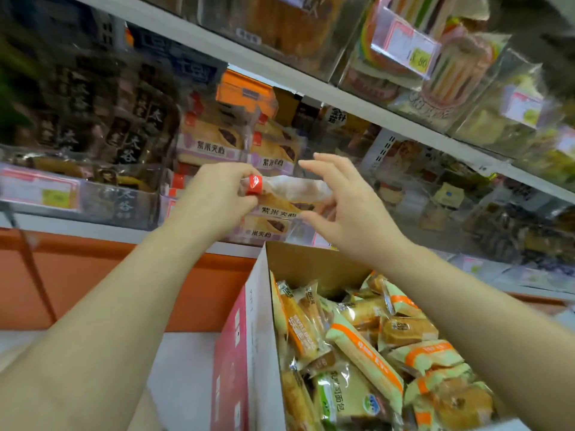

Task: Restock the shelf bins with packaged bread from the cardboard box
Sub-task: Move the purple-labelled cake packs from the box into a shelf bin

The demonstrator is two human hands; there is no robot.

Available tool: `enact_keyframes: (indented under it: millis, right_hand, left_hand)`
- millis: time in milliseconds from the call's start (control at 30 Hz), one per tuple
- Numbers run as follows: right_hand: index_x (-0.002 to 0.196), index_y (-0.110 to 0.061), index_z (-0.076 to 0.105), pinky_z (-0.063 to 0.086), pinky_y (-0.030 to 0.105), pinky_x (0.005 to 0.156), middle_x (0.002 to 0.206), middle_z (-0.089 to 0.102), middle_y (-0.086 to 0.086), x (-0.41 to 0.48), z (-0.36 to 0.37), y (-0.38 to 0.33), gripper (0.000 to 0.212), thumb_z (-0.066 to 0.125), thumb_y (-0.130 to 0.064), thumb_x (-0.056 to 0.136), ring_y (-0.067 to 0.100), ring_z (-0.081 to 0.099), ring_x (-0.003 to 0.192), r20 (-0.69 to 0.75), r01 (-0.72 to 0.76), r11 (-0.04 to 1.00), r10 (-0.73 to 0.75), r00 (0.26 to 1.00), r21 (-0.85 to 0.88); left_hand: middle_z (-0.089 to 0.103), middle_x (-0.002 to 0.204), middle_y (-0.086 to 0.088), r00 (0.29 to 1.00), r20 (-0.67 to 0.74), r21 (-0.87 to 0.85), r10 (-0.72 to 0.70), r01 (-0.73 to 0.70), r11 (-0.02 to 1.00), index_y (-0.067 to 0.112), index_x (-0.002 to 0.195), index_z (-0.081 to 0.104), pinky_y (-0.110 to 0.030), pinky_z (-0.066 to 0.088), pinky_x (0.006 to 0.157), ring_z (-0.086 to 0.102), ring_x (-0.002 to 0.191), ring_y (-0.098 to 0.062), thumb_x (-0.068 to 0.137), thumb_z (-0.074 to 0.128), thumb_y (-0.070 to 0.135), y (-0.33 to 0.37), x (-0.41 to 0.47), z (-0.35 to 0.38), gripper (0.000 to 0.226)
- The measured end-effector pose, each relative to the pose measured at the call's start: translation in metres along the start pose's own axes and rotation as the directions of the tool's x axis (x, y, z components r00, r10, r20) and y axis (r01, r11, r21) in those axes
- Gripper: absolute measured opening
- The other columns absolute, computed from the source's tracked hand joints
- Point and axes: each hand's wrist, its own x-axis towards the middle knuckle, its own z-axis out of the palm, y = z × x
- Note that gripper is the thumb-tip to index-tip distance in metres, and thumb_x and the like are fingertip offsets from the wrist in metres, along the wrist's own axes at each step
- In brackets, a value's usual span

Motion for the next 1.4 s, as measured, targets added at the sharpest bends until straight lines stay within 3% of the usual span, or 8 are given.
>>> enact_keyframes:
  millis: [233,300,433,567,700,900,1200,1400]
  right_hand:
    - [0.125,-0.02,0.056,0.048,0.027,0.087,0.116,0.056,-0.004,0.072,0.039,-0.008,0.036,0.058,-0.01,0.09,0.014,0.056,0.106,-0.153,-0.073,0.989,0.092,0.984,0.126]
    - [0.126,-0.021,0.056,0.047,0.027,0.087,0.119,0.057,-0.004,0.095,0.051,-0.002,0.036,0.059,-0.014,0.091,0.015,0.055,0.109,-0.146,-0.124,0.983,0.143,0.979,0.135]
    - [0.135,-0.015,0.05,0.035,0.02,0.093,0.134,0.056,0.003,0.138,0.082,0.002,0.047,0.062,-0.021,0.091,0.018,0.049,0.124,-0.061,-0.181,0.956,0.199,0.978,0.23]
    - [0.148,-0.021,0.028,0.042,0.036,0.104,0.146,0.042,0.009,0.165,0.116,-0.011,0.068,0.062,-0.014,0.09,0.027,0.05,0.125,0.0,-0.171,0.944,0.178,0.984,0.284]
    - [0.145,-0.018,0.036,0.026,0.03,0.113,0.152,0.033,0.007,0.154,0.127,-0.012,0.059,0.056,-0.005,0.091,0.023,0.031,0.14,0.144,-0.047,0.989,0.027,0.989,0.137]
    - [0.139,-0.022,0.046,0.02,0.016,0.107,0.146,0.043,-0.003,0.097,0.088,-0.003,0.048,0.049,-0.005,0.094,0.011,0.033,0.137,0.166,0.01,0.994,-0.028,0.986,0.11]
    - [0.115,-0.024,0.066,0.04,0.009,0.087,0.111,0.064,-0.015,-0.037,0.021,0.062,0.025,0.06,-0.019,0.092,0.0,0.055,0.105,0.369,-0.133,0.991,0.123,0.921,0.004]
    - [0.127,-0.027,0.054,0.042,0.015,0.08,0.114,0.064,-0.009,-0.097,0.019,0.094,0.044,0.065,-0.04,0.086,0.003,0.056,0.089,0.649,-0.196,0.964,0.265,0.713,-0.178]
  left_hand:
    - [0.06,0.104,0.011,0.962,-0.273,-0.095,-0.02,-0.007,0.995,0.023,0.118,0.061,-0.017,0.039,0.086,0.051,0.097,-0.003,0.089,0.063,0.015,-0.017,0.019,-0.019,0.03]
    - [0.063,0.114,0.007,0.952,-0.302,-0.111,-0.054,0.022,0.994,0.025,0.123,0.058,-0.03,0.047,0.092,0.056,0.103,-0.01,0.092,0.059,0.017,-0.026,0.024,-0.025,0.032]
    - [0.062,0.121,0.004,0.959,-0.244,0.037,-0.143,0.157,0.987,0.029,0.127,0.055,-0.042,0.05,0.09,0.056,0.112,-0.019,0.095,0.054,0.022,-0.043,0.029,-0.032,0.033]
    - [0.055,0.13,-0.002,0.971,-0.197,0.192,-0.134,0.172,0.966,0.027,0.13,0.054,-0.045,0.044,0.096,0.052,0.117,-0.026,0.094,0.055,0.022,-0.053,0.035,-0.025,0.036]
    - [0.044,0.142,-0.003,0.982,-0.048,0.342,-0.182,0.187,0.921,0.031,0.134,0.049,-0.053,0.028,0.11,0.035,0.133,-0.028,0.094,0.055,0.03,-0.063,0.034,-0.013,0.041]
    - [0.044,0.14,0.004,0.991,-0.014,0.357,-0.134,0.13,0.925,0.034,0.132,0.05,-0.053,0.018,0.114,0.031,0.134,-0.024,0.094,0.055,0.032,-0.059,0.025,-0.006,0.039]
    - [0.052,0.13,0.007,0.971,0.203,0.288,0.125,-0.181,0.94,0.03,0.124,0.056,-0.035,0.031,0.101,0.049,0.119,-0.019,0.093,0.051,0.031,-0.006,-0.004,0.062,0.031]
    - [0.05,0.135,0.009,0.893,0.413,0.288,0.18,-0.315,0.904,0.031,0.13,0.051,-0.034,0.034,0.101,0.048,0.123,-0.016,0.096,0.047,0.036,0.024,-0.016,0.102,0.034]
